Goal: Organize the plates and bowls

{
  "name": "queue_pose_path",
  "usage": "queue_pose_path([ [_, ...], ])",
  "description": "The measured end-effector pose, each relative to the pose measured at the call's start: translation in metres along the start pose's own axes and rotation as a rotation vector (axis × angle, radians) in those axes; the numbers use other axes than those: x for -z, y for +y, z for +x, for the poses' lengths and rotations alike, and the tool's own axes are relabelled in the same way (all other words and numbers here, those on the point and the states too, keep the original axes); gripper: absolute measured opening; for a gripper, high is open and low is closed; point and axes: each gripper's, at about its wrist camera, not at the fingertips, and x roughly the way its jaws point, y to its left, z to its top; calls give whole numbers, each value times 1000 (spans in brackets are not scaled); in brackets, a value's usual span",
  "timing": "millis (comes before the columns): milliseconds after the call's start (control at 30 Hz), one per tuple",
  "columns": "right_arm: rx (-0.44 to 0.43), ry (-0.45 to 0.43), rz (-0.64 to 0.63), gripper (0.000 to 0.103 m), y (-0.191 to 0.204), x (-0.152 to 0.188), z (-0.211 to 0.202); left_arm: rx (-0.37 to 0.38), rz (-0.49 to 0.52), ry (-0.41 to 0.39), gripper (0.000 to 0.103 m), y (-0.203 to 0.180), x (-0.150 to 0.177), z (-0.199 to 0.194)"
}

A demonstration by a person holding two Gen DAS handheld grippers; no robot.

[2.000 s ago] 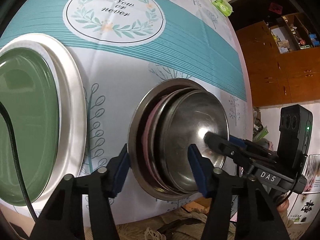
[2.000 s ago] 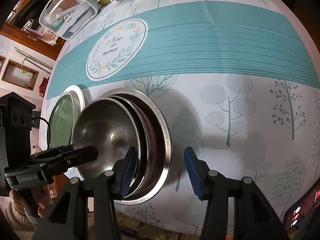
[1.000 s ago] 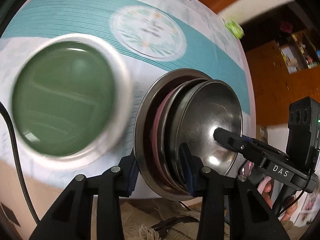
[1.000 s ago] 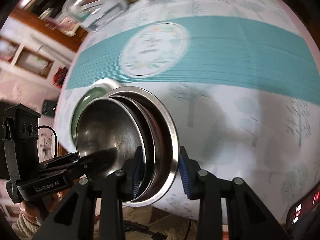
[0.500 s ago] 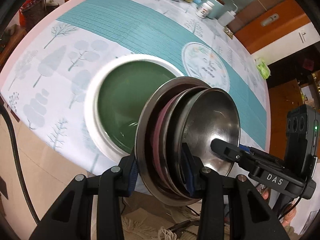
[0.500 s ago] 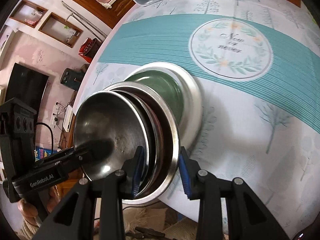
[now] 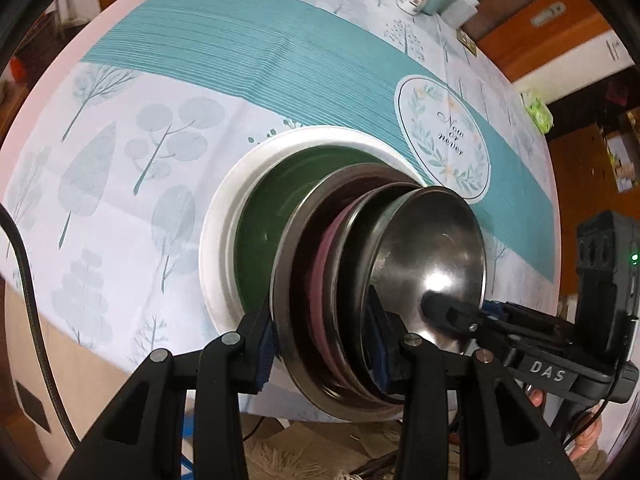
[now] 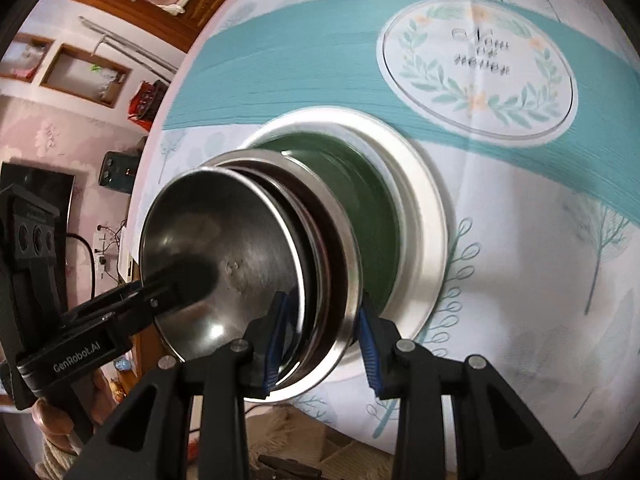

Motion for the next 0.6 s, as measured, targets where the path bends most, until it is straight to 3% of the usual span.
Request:
queue_pose_path([
  [367,67,-60,33,34,5,-2,-2,63,81,56,40,4,-6,14],
  [600,60,-93,51,34,7,-5,-1,50,112,42,41,3,-7,13],
])
